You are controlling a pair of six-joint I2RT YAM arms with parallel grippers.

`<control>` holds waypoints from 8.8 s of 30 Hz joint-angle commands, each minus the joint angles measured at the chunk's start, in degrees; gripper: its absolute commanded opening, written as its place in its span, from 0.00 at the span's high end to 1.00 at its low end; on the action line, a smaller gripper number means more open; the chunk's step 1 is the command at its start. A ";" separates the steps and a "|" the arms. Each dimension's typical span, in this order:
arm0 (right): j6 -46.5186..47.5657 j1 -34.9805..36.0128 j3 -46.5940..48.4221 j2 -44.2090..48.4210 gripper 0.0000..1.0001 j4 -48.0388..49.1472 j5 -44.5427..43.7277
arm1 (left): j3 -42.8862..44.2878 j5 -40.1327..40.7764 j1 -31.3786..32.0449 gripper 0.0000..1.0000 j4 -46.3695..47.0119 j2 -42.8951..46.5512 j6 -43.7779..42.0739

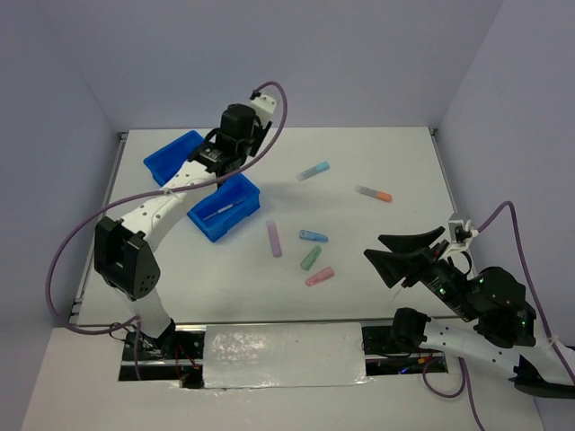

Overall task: Sort the stationery into containers
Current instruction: Place the stationery in the storage box, then pick up the stationery from the center of the board, then place the stationery in the storage box, then pick up the stationery from the center of the board, then place the stationery in the storage box.

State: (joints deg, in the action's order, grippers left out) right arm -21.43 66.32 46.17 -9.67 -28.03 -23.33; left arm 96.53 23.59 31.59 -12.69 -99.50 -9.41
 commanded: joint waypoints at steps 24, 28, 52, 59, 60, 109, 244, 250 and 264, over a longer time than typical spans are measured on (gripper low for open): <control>0.60 -0.14 -4.51 1.15 0.27 3.68 4.00 | -27.71 -8.39 -15.16 0.87 14.63 1.86 -11.07; 0.95 -0.23 -4.07 -0.78 0.27 4.74 4.26 | -28.76 -9.09 -15.60 0.74 14.62 2.56 -10.28; 0.25 -14.10 2.87 -35.05 0.00 1.66 8.61 | -14.52 2.69 -16.30 0.01 -11.90 29.94 33.01; -3.17 -17.46 3.04 -51.04 0.00 -0.26 8.31 | -32.87 -19.96 -16.30 0.01 -8.16 52.19 32.27; -3.96 -17.20 3.31 -52.54 0.00 -1.40 7.61 | -36.38 -21.82 -16.30 0.01 -8.14 56.22 32.00; -25.61 -8.50 7.97 -85.17 1.00 5.71 -0.92 | -49.68 -25.34 -16.30 0.01 -14.65 56.62 35.51; -51.82 0.91 -5.39 -77.18 1.00 12.77 -11.82 | -49.67 -37.28 -20.08 0.01 -13.42 56.88 31.90; -27.02 0.91 -10.22 -63.03 1.00 28.44 -10.87 | -60.90 -61.46 -19.12 0.01 5.96 57.05 47.70; -8.72 1.96 -3.90 -53.61 1.00 39.10 -2.16 | -57.33 -41.97 2.51 0.17 17.87 45.98 64.87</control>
State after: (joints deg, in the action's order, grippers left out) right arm -34.59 67.55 39.97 -65.04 5.98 -27.35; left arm 37.28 -23.18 33.39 2.02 -52.18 52.73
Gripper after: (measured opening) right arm 0.336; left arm 0.848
